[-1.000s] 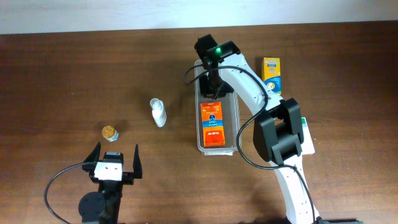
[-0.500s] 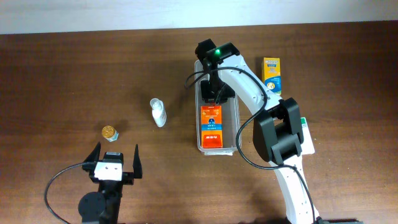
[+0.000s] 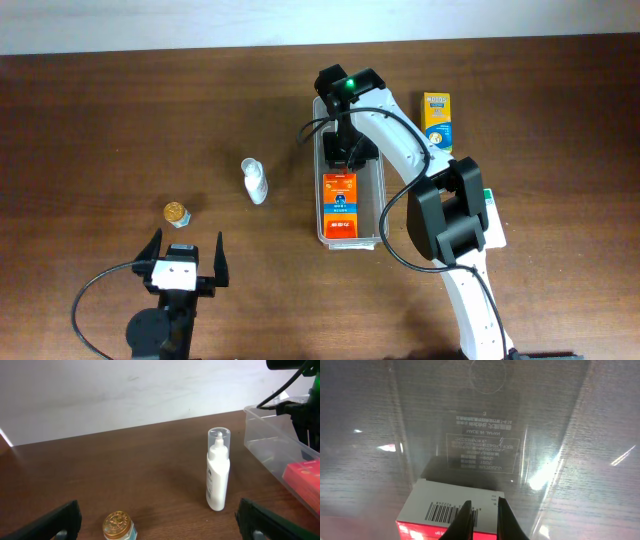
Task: Pack container
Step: 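Lower the orange box into the container and open the right gripper, then move the right gripper to the yellow WOODS' cough syrup box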
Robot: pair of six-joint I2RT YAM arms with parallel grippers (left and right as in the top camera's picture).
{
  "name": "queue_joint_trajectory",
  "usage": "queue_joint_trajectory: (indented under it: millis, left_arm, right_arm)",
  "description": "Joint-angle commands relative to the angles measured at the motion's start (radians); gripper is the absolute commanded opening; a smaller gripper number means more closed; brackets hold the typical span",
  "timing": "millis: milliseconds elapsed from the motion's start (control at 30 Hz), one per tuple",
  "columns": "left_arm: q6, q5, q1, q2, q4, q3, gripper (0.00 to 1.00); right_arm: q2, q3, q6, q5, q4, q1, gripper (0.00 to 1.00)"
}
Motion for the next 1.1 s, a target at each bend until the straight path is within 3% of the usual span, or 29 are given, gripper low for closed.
queue_joint_trajectory:
  millis: [0,300,533,833,1067]
  left_arm:
    - [0.016,0.004,0.005,-0.005,0.000,-0.011,0.99]
    - [0.016,0.004,0.005,-0.005,0.000,-0.011,0.99]
    - [0.016,0.004,0.005,-0.005,0.000,-0.011,0.99]
    - [0.016,0.004,0.005,-0.005,0.000,-0.011,0.99]
    - [0.016,0.004,0.005,-0.005,0.000,-0.011,0.99]
  right_arm:
    - [0.007,-0.005,0.005,-0.006,-0.003,0.007,0.09]
    - [0.006,0.025,0.005,-0.005,0.032,-0.008,0.19]
    - [0.003,0.195,0.004,-0.005,0.000,-0.045,0.26]
    - [0.002,0.577,0.004,0.124,-0.190,-0.152,0.43]
    - [0.003,0.621,0.004,0.198,-0.335,-0.283,0.48]
